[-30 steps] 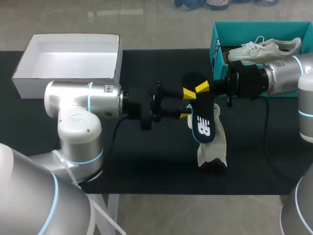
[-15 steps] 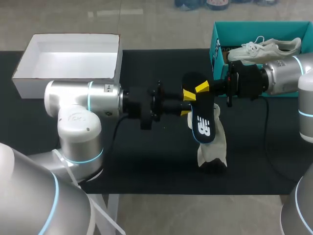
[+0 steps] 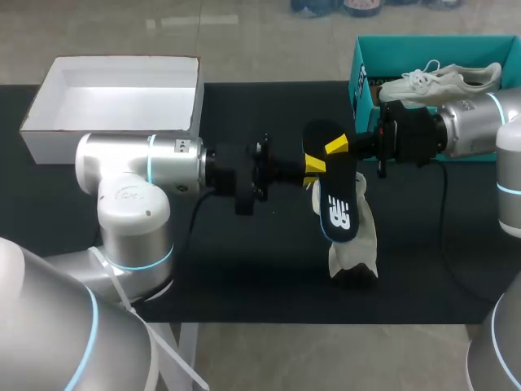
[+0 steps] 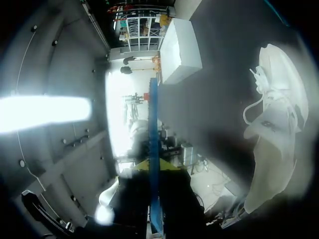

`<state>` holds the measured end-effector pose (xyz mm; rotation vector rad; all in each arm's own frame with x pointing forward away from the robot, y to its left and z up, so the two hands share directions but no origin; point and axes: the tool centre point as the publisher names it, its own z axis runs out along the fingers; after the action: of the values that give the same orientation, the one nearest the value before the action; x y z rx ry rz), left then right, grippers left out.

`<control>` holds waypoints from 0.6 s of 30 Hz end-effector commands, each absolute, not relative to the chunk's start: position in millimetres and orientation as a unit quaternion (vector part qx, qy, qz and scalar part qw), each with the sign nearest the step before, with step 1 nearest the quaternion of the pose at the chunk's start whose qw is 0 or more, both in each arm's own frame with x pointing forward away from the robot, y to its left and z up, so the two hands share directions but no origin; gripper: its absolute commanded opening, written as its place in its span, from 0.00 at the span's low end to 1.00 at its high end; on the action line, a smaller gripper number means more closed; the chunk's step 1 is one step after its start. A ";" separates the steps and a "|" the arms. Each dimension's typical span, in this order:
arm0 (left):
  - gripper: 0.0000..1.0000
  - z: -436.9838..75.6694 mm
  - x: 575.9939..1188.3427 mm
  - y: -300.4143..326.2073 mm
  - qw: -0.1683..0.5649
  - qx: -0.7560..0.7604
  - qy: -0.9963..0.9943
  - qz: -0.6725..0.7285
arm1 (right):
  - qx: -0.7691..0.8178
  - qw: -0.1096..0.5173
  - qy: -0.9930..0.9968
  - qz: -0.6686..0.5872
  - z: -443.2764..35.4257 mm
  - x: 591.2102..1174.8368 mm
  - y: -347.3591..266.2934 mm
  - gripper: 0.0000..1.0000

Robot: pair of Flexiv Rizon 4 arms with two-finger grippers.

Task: Take the shoe out of the shoebox, open the shoe tongue, remove and reinsert the insole, then place the shoe into the shoebox

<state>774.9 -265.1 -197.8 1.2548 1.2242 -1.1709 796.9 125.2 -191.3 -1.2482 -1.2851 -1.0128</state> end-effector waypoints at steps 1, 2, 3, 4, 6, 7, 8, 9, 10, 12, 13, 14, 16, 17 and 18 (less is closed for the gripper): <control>0.00 -199.3 774.7 -267.1 0.498 0.515 0.503 -0.482 | -0.521 0.515 -0.535 -0.421 -191.1 796.2 125.9 0.00; 0.00 -199.3 774.8 -267.1 0.499 0.515 0.503 -0.483 | -0.521 0.515 -0.535 -0.421 -191.1 796.2 125.9 0.00; 0.00 -199.6 775.0 -267.0 0.499 0.515 0.503 -0.483 | -0.521 0.515 -0.535 -0.421 -191.1 796.2 125.9 0.00; 0.00 -199.9 775.2 -267.0 0.499 0.514 0.503 -0.484 | -0.521 0.515 -0.535 -0.421 -191.1 796.2 125.9 0.00; 0.00 -200.5 775.1 -267.2 0.499 0.514 0.502 -0.484 | -0.521 0.515 -0.535 -0.421 -191.1 796.2 125.9 0.00; 0.00 -200.6 775.1 -267.3 0.499 0.514 0.501 -0.485 | -0.521 0.515 -0.535 -0.421 -191.1 796.2 125.9 0.00; 0.00 -200.7 775.1 -267.4 0.500 0.514 0.500 -0.485 | -0.521 0.515 -0.535 -0.421 -191.1 796.2 125.9 0.00; 0.00 -200.7 775.2 -267.5 0.500 0.514 0.500 -0.486 | -0.521 0.515 -0.535 -0.421 -191.1 796.2 125.9 0.00; 0.00 -200.5 775.3 -267.8 0.500 0.514 0.499 -0.486 | -0.521 0.515 -0.535 -0.421 -191.1 796.2 125.9 0.00; 0.00 -199.6 776.1 -268.4 0.501 0.514 0.498 -0.487 | -0.521 0.515 -0.535 -0.421 -191.1 796.2 125.9 0.00; 0.00 -199.1 776.4 -268.7 0.502 0.513 0.498 -0.487 | -0.521 0.515 -0.535 -0.421 -191.1 796.2 125.9 0.00; 0.00 -198.7 776.7 -269.0 0.502 0.514 0.498 -0.486 | -0.521 0.515 -0.535 -0.421 -191.1 796.2 125.9 0.00; 0.00 -198.1 777.1 -269.6 0.502 0.514 0.497 -0.486 | -0.521 0.515 -0.535 -0.421 -191.1 796.2 125.9 0.00; 0.00 -198.0 777.4 -269.9 0.503 0.514 0.497 -0.485 | -0.521 0.515 -0.535 -0.421 -191.1 796.2 125.9 0.00; 0.00 -198.0 777.7 -270.3 0.503 0.514 0.497 -0.486 | -0.521 0.515 -0.535 -0.421 -191.1 796.2 125.9 0.00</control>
<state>775.9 -265.8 -196.8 1.2448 1.2027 -1.1749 797.4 124.8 -191.3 -1.2487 -1.2852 -1.0134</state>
